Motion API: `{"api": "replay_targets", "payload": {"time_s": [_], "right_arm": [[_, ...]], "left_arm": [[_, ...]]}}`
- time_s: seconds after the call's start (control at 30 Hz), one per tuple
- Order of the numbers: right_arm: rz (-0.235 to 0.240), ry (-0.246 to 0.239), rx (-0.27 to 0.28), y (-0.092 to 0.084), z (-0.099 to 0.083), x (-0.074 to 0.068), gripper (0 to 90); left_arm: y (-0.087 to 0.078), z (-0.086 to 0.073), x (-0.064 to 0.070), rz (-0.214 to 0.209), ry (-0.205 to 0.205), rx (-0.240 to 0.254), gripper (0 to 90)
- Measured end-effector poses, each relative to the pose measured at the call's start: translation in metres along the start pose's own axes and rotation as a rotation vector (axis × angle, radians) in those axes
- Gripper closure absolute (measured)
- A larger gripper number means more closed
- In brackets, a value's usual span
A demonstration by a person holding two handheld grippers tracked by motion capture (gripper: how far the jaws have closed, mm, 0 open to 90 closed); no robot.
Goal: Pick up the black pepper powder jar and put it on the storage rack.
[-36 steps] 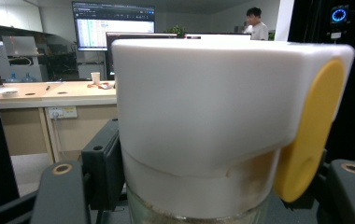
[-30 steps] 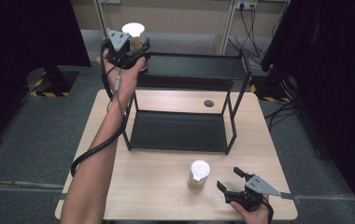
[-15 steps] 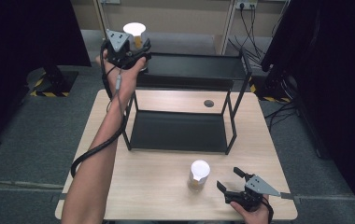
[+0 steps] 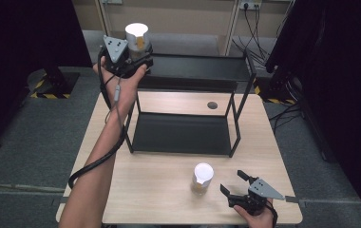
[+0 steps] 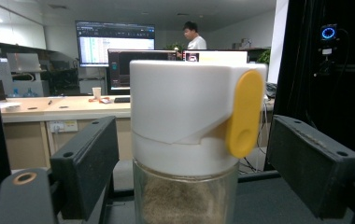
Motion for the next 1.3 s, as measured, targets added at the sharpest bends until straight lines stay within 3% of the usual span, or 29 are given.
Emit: {"api": "replay_targets", "payload": {"time_s": [0.37, 0.5, 0.9, 1.07, 1.3], "right_arm": [[-0.001, 0.000, 0.000, 0.000, 0.000, 0.000, 9.2], [-0.002, -0.002, 0.000, 0.000, 0.000, 0.000, 9.2], [-0.004, 0.000, 0.002, 0.000, 0.000, -0.001, 9.0], [-0.006, -0.001, 0.003, 0.000, 0.000, -0.001, 9.0], [-0.006, -0.001, 0.003, 0.000, 0.000, -0.001, 9.0]], "left_arm": [[-0.019, -0.004, 0.004, -0.026, 0.009, 0.010, 16.0], [-0.024, -0.007, 0.004, -0.043, -0.018, 0.009, 16.0], [-0.042, -0.016, 0.006, -0.061, -0.008, 0.019, 16.1], [-0.052, -0.023, 0.007, -0.091, -0.020, 0.024, 16.0], [-0.062, -0.039, 0.010, -0.101, -0.018, 0.020, 16.0]]}}
Point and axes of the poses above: each handheld gripper's, and its own axes: y roughly forward along the jaws, z roughly out of its top, x roughly to its right, the point moved 7 cm from there along y, roughly forward along the jaws, and after that the axes turned 14 degrees about y, right-handed, at the moved point
